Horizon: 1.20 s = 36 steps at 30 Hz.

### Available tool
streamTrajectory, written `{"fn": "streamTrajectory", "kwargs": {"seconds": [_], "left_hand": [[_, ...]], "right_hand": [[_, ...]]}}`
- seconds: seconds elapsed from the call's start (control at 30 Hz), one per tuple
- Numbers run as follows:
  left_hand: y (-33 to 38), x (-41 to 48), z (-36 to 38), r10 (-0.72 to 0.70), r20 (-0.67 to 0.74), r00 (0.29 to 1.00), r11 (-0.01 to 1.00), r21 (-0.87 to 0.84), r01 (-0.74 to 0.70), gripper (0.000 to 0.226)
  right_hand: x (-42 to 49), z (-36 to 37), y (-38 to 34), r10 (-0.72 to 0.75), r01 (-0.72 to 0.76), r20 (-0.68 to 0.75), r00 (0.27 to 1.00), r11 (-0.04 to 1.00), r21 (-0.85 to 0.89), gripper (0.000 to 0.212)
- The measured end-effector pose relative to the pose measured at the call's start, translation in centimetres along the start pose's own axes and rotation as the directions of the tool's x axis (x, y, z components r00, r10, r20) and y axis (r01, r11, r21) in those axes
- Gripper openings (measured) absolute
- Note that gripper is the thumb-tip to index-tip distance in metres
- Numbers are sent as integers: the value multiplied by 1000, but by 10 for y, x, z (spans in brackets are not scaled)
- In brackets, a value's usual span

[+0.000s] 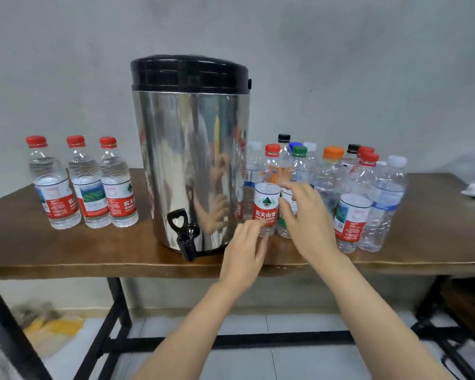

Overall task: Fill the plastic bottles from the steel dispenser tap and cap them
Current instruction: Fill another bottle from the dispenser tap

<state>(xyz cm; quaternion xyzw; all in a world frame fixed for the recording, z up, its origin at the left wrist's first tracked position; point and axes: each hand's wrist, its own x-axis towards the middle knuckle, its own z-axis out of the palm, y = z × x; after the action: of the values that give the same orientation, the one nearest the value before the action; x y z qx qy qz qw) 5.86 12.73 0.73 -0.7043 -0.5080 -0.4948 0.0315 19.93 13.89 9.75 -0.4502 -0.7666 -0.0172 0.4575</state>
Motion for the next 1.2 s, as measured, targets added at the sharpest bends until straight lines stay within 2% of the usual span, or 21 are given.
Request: {"fn": "streamTrajectory", "kwargs": {"seconds": [0.17, 0.27, 0.37, 0.47, 0.67, 0.8, 0.93, 1.07, 1.13, 1.2], "left_hand": [[-27, 1, 22, -55, 70, 996, 997, -47, 59, 30], [-32, 0, 24, -61, 61, 996, 995, -78, 66, 30], [-33, 0, 23, -77, 48, 996, 990, -118, 82, 31], [-32, -2, 21, -70, 54, 996, 988, -131, 77, 31], [-20, -12, 14, -72, 38, 997, 980, -184, 78, 32], [5, -13, 0, -161, -66, 985, 955, -261, 139, 59], [39, -10, -23, -303, -85, 949, 869, -433, 239, 90], [54, -21, -39, -361, -104, 927, 834, -481, 271, 83], [52, -33, -43, -398, -81, 914, 829, -459, 321, 76], [49, -48, -47, -431, -74, 899, 830, -424, 363, 72]], "right_hand": [[62, 2, -1, -83, 88, 34, 996, 982, -170, 44], [95, 9, -2, -53, 84, 121, 991, 960, -268, 52], [112, 19, -1, -21, 84, 195, 981, 944, -320, 51], [111, 22, -1, -8, 69, 199, 980, 952, -299, 44], [83, 2, -13, -65, 82, 96, 993, 979, -187, 31], [57, -24, -27, -118, 122, 61, 991, 990, -70, 30], [32, -40, -45, -152, 130, 155, 976, 981, 143, 26], [12, -42, -60, -192, 111, 305, 933, 958, 265, 29], [5, -42, -63, -178, 104, 374, 910, 972, 211, 36], [0, -40, -63, -113, 106, 434, 894, 994, 42, 43]]}}
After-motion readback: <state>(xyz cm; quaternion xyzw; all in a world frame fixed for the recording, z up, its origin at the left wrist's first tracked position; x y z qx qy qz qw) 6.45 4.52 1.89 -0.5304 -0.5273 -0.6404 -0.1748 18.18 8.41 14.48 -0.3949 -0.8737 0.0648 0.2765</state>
